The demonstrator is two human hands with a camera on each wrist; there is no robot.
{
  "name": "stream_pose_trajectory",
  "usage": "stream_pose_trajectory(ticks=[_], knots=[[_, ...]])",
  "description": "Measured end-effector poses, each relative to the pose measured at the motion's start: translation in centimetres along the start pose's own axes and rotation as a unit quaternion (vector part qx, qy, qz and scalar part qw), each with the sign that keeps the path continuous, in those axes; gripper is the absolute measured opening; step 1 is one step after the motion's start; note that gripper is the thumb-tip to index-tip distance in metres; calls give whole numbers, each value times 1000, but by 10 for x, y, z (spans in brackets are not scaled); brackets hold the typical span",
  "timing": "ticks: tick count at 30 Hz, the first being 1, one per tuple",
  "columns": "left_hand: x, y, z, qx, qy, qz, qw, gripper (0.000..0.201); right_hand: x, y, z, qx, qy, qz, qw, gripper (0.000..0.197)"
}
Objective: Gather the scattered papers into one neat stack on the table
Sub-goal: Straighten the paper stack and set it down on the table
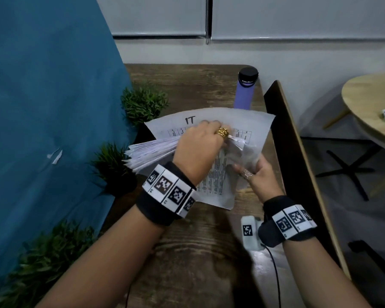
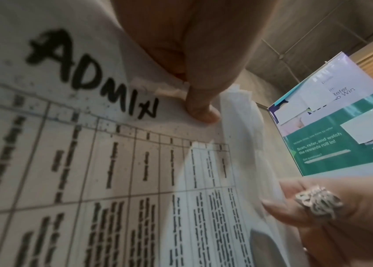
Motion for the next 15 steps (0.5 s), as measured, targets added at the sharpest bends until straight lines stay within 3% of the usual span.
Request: stream_pose_trajectory(ticks=[2,6,9,11,13,15], knots=[[-1,0,-5,-7,-2,26,1000,26,2,0,9,27,-16,-10,999,34],[-5,-3,-2,19,29,75,997,7,14,-4,26,72,-50,-41,995,24],[-2,0,1,46,8,57,997,11,17,-5,30,82,-32,-39,995,19],[1,4,1,56,-16,32,998,24,20,-7,32,82,-38,-46,995,17],[1,6,0,53,-27,21,998,29,25,-10,33,82,-42,-68,993,28],[-3,7,-4,45,-29,33,998,29,15,-8,15,-6,-70,-16,997,52]])
Point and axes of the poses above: each hand's wrist, its own y-axis towards the middle knuckle, its own x-axis out of the palm, z = x × y, the point moved 10 cm from there along y, towards the middle knuckle, and after that the axes turned 10 degrees about z, right-handed, at the moved point
